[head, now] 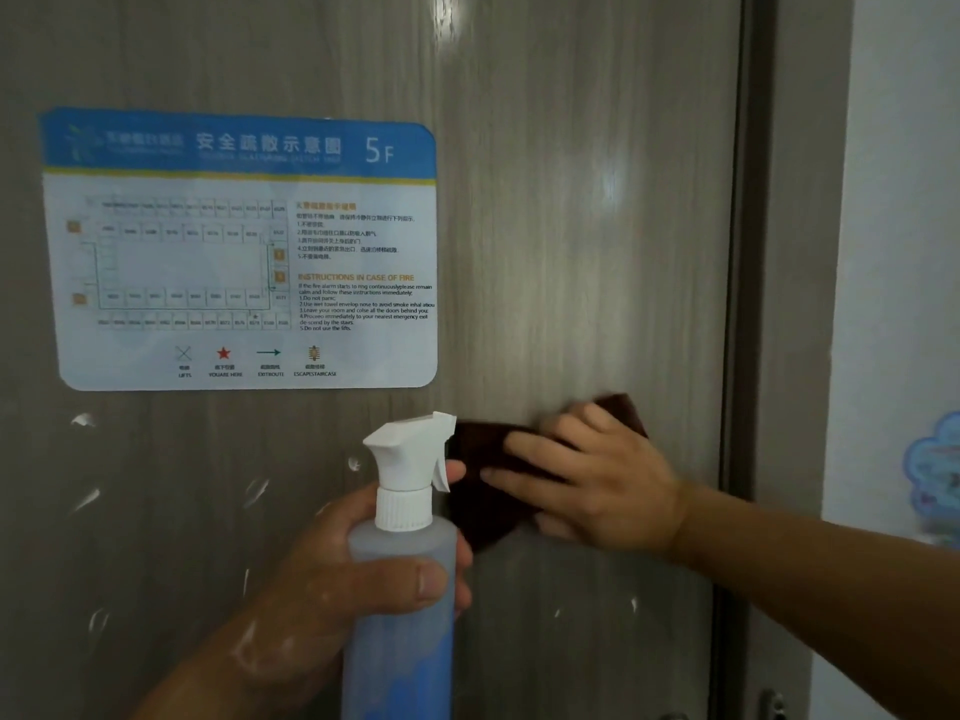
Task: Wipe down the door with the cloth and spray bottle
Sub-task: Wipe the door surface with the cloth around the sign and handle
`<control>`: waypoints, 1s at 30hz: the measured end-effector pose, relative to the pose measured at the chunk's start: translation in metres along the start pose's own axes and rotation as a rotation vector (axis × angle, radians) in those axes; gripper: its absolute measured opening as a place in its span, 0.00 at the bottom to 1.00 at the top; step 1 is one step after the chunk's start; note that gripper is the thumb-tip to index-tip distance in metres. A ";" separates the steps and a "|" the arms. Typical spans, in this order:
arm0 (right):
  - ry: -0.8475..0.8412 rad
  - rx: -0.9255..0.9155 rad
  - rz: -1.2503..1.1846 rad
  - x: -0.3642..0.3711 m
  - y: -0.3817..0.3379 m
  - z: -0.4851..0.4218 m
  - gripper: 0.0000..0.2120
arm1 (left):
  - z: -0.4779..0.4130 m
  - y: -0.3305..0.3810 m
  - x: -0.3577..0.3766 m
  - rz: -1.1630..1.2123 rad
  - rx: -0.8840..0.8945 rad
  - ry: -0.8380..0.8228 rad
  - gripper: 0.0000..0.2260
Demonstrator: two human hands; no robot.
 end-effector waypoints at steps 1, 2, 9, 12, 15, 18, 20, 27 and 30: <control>-0.037 -0.070 0.002 0.002 -0.002 0.005 0.23 | 0.001 0.000 0.000 0.000 -0.002 -0.008 0.39; -0.049 -0.089 0.008 0.001 0.006 0.003 0.23 | 0.001 0.000 -0.001 -0.001 -0.002 -0.010 0.39; 0.254 0.565 0.064 -0.042 0.127 -0.083 0.22 | -0.003 0.002 0.000 0.013 -0.001 -0.018 0.38; 0.277 0.602 0.049 -0.041 0.121 -0.087 0.22 | -0.003 -0.003 0.000 0.033 -0.005 -0.026 0.39; 0.193 0.446 0.033 -0.025 0.075 -0.049 0.23 | -0.004 -0.009 0.004 0.062 -0.010 -0.044 0.40; 0.095 0.321 0.035 -0.013 0.032 0.002 0.23 | -0.006 -0.017 0.013 0.039 -0.035 -0.049 0.39; 0.076 0.327 0.052 -0.013 0.039 0.014 0.22 | -0.011 -0.025 0.022 0.000 -0.063 -0.055 0.37; 0.300 0.744 0.090 -0.052 0.153 -0.037 0.23 | -0.023 -0.039 0.039 -0.091 -0.096 -0.027 0.31; 0.335 0.827 0.086 -0.050 0.147 -0.044 0.23 | -0.023 -0.041 0.038 -0.111 -0.097 -0.031 0.30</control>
Point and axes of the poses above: each hand's wrist, its own z-axis away from the middle knuckle, its own x-axis out of the palm, y = z × x, the point moved 2 cm from there along -z, towards the middle knuckle, and after that the axes turned 6 degrees about -y, right-handed, at the moved point
